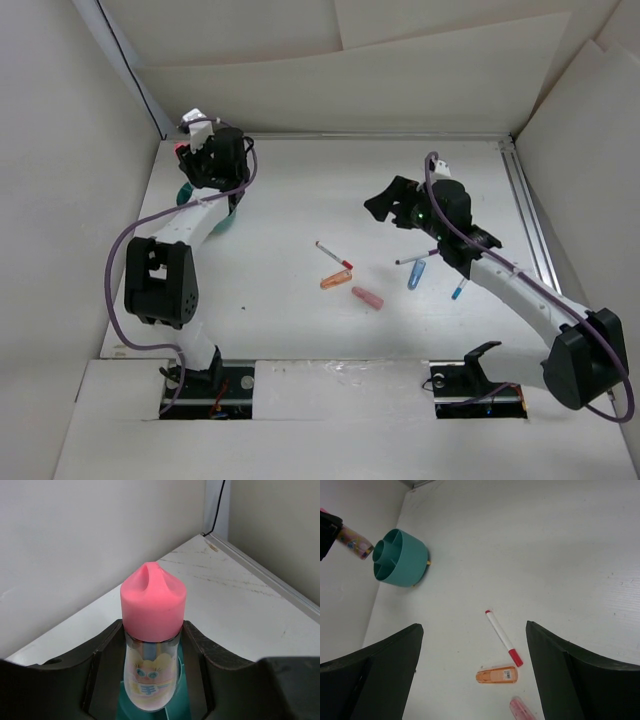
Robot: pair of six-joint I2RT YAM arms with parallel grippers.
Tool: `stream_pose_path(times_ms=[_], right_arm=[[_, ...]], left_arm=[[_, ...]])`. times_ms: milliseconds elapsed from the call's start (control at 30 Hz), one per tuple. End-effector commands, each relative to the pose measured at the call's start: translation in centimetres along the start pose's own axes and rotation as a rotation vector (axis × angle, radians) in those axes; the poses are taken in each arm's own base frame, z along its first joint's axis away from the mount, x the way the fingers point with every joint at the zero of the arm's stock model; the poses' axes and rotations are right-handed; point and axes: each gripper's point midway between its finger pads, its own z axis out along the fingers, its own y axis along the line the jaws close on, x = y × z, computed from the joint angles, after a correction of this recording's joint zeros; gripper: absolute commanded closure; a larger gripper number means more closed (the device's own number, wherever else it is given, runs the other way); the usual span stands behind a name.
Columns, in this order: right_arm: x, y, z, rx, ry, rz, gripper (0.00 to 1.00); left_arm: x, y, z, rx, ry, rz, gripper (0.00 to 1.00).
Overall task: Sort the stationery into containers
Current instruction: Place the stationery in the storage box.
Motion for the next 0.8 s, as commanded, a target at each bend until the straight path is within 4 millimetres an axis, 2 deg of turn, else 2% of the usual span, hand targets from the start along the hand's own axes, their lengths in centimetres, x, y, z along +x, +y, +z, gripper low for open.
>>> stream_pose_path(times_ms=[0, 67, 167, 367, 467, 500, 600, 767], right_arm=[[-1.0, 1.4, 0.5, -0.049, -0.036, -0.024, 0.10], [-1.0, 1.4, 0.5, -0.049, -0.036, -0.024, 0.10], [-0.6, 1.5, 0.7, -0.051, -0.024, -0.026, 0.10], [-0.6, 1.4, 0.8, -0.051, -0.024, -0.035, 0.10], [-0.6, 1.7, 0.7, -0.064, -0.026, -0.036, 0.10], [-0.6, 1.7, 0.7, -0.064, -0.026, -0.036, 0.10], [-0.6, 1.7, 0.7, -0.064, -0.026, -0.036, 0.10], [-0.4, 1.9, 0.7, -0.070, -0.021, -0.047, 0.10]], left_arm=[[-1.6, 0.4, 0.7, -0.012, -0.034, -0.081, 0.96], [-1.4, 0.8, 1.0, -0.023, -0.035, -0.084, 0.96], [-1.2, 0.7, 1.2, -0.023, -0.035, -0.064, 0.96], [0.5, 0.1, 1.8, -0.028, -0.019, -0.025, 0.96], [0.4, -0.1, 1.8, -0.017, -0.021, -0.042, 0.96], [1.2, -0.1, 1.9, -0.020, -0.013, -0.027, 0.94], [1.6, -0.2, 2.0, -0.021, -0.008, -0.018, 0.94], [1.1, -0.4, 2.0, -0.019, -0.017, -0.034, 0.93]])
